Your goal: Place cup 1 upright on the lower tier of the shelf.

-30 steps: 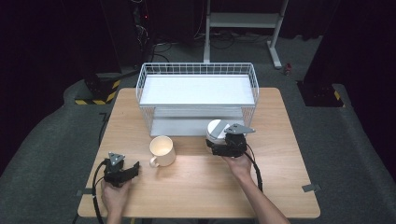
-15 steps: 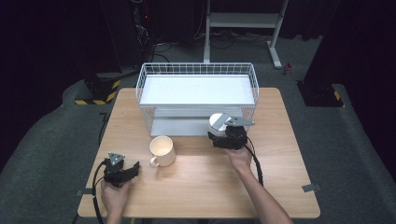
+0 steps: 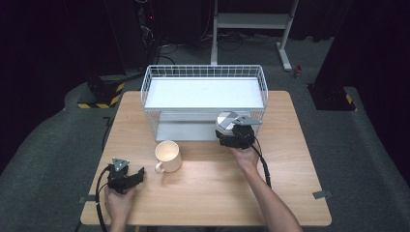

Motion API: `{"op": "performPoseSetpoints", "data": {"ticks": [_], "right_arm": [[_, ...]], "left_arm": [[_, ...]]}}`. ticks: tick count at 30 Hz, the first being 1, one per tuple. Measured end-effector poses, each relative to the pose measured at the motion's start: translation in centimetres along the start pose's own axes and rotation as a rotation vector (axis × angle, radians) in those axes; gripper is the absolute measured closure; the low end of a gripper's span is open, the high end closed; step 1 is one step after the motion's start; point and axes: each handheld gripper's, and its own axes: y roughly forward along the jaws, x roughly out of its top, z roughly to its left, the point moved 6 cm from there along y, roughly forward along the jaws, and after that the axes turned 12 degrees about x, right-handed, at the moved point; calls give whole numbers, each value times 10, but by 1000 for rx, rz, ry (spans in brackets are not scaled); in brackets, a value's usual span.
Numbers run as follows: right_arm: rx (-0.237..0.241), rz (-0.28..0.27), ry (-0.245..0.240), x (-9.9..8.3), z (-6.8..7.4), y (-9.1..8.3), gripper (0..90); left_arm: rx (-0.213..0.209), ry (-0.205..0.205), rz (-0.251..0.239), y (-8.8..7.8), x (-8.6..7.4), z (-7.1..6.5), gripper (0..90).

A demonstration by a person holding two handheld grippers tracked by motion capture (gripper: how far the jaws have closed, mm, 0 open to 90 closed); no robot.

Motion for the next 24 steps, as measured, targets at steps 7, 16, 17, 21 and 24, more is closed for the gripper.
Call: {"op": "performPoseSetpoints", "data": {"ticks": [7, 16, 17, 21, 24], "right_arm": [[-32, -1, 25, -4, -11, 6, 188], [-67, 15, 29, -1, -21, 17, 188], [-75, 15, 25, 0, -20, 20, 187], [-76, 20, 29, -2, -22, 25, 188], [-81, 28, 37, -6, -25, 30, 187]], "left_arm": [[1, 3, -1, 0, 0, 0, 282], [0, 2, 0, 0, 0, 0, 284], [0, 4, 2, 0, 0, 0, 285], [-2, 5, 2, 0, 0, 0, 285], [-3, 9, -2, 0, 0, -1, 285]]}}
